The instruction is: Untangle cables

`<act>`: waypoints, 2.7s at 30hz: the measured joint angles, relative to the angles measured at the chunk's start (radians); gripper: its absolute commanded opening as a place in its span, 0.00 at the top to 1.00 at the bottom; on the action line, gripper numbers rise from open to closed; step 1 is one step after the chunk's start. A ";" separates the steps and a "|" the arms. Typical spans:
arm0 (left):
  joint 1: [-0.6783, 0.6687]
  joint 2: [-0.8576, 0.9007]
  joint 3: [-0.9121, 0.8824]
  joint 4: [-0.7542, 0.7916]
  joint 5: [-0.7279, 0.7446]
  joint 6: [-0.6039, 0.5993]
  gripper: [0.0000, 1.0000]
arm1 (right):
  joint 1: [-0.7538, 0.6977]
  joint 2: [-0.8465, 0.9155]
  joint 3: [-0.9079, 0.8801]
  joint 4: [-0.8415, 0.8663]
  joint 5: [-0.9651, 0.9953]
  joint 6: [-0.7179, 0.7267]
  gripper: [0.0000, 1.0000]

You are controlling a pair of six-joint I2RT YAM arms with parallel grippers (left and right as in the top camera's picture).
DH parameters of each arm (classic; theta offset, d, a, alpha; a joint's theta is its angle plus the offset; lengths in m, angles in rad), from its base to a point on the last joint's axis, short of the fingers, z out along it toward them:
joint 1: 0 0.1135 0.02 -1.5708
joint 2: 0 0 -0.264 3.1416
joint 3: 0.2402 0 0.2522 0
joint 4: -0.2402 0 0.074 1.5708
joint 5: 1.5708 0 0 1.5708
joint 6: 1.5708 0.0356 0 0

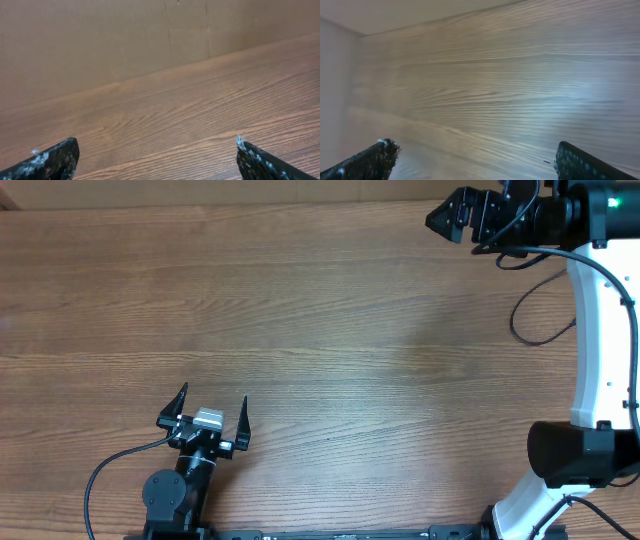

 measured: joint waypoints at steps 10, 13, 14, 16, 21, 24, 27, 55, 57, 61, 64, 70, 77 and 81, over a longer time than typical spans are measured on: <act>0.000 0.000 0.000 0.000 0.000 0.000 0.00 | 0.002 0.002 -0.100 0.034 0.243 -0.006 0.00; 0.000 0.000 0.000 0.000 0.000 0.000 0.00 | 0.003 -0.001 -0.249 0.158 0.254 -0.007 0.00; 0.000 0.000 0.000 0.000 0.000 0.000 0.00 | 0.004 -0.005 -0.335 0.212 0.260 -0.006 0.00; 0.000 0.000 0.000 0.000 -0.001 0.000 0.00 | 0.003 -0.022 -0.466 0.314 0.267 -0.006 0.00; 0.000 0.000 0.000 0.000 -0.002 0.000 0.00 | -0.014 -0.134 -0.713 0.480 0.271 -0.007 0.00; 0.000 0.000 0.000 0.000 -0.003 0.000 0.00 | -0.044 -0.282 -0.831 0.568 0.271 -0.008 0.00; 0.000 0.000 0.000 0.000 -0.003 0.000 0.00 | -0.055 -0.394 -0.935 0.664 0.274 -0.008 0.00; 0.000 0.000 0.000 0.000 -0.003 0.000 0.00 | -0.054 -1.161 -1.785 1.527 0.240 -0.007 0.00; 0.000 0.000 0.000 0.000 -0.003 0.000 0.00 | -0.054 -1.192 -1.803 1.529 0.240 -0.007 0.00; 0.000 0.000 0.000 0.000 -0.003 0.000 0.00 | -0.054 -1.231 -1.844 1.554 0.240 -0.007 0.00; 0.000 0.000 0.000 0.000 -0.003 0.000 0.00 | -0.054 -1.250 -1.880 1.616 0.240 -0.008 0.00; 0.000 0.000 0.000 0.000 -0.003 0.000 0.00 | -0.054 -1.273 -1.974 1.747 0.240 -0.007 0.00; 0.000 0.000 0.000 0.000 -0.003 0.000 0.00 | -0.013 -1.315 -2.069 1.913 0.244 -0.007 0.00; 0.000 0.000 0.000 0.000 -0.003 0.000 0.00 | 0.001 -1.337 -2.098 1.958 0.257 -0.010 0.00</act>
